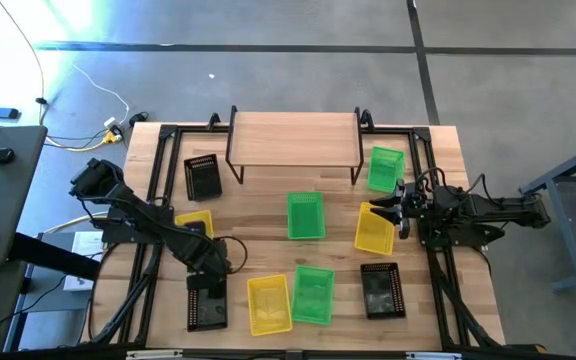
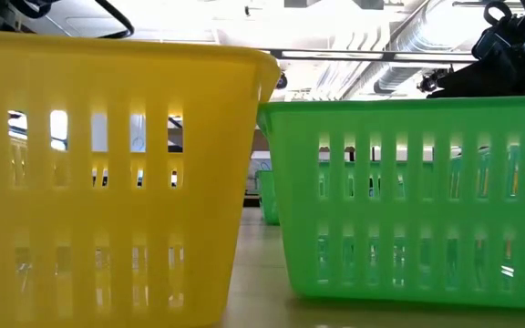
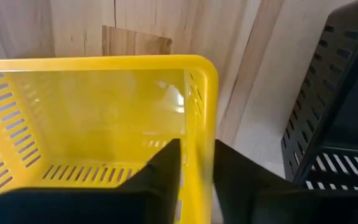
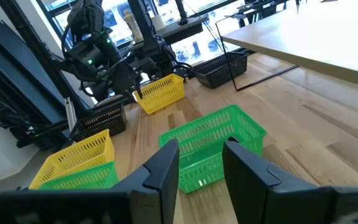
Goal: Stack baskets on shelf by color
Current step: Put the top left yellow bin on the shelf
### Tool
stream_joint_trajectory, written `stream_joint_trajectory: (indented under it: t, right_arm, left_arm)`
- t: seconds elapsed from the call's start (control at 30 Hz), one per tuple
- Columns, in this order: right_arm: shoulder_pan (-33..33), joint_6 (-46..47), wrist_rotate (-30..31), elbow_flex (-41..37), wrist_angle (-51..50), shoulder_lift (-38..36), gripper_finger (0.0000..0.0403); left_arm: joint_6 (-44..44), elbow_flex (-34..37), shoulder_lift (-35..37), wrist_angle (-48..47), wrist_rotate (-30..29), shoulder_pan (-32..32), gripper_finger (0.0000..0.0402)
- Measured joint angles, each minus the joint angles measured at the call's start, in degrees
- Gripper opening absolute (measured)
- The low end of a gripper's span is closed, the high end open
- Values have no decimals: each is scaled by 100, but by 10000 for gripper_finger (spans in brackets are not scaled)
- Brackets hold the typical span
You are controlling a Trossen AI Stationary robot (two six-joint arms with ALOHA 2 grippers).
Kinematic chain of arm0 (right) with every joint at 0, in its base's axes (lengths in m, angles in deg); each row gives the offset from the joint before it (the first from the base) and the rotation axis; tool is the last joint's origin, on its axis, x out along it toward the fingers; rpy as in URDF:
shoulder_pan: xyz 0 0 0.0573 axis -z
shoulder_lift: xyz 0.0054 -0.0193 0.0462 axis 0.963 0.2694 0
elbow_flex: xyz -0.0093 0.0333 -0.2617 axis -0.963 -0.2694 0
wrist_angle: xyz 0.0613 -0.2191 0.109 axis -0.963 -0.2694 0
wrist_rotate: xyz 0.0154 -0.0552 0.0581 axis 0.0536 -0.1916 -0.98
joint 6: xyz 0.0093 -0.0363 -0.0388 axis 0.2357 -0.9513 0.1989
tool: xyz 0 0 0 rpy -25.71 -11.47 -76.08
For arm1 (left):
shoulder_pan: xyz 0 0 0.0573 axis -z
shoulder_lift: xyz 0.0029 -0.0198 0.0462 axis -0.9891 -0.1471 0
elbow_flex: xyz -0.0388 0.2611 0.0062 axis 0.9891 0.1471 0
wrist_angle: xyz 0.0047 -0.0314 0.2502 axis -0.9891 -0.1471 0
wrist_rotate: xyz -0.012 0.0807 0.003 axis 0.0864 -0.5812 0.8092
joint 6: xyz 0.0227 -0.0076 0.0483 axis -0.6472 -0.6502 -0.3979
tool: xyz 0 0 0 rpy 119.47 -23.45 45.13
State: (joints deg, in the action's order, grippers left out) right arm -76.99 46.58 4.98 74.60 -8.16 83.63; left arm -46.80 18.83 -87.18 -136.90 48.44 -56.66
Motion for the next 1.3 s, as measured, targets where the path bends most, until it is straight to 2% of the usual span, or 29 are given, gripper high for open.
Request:
stream_joint_trajectory:
  t: [0.13, 0.33, 0.67, 1.03, 1.3]
  right_arm:
    - [0, 0, -2, 1, 0, 0, 110]
    - [0, 0, -1, 0, -1, 2, 110]
    - [0, 0, 0, 1, -1, -1, 110]
    - [-1, 0, 0, 1, -1, 26, 110]
    - [1, 0, 0, -1, -1, 37, 110]
  left_arm:
    - [0, 0, 61, 9, -1, 0, 12]
    - [-2, -139, 219, -35, 86, 9, 15]
    - [-271, -1133, 650, -198, 152, 60, 6]
    - [-965, -2268, 724, -651, -529, -397, 2]
    - [-1719, -3055, 724, -860, -1568, -1065, 2]
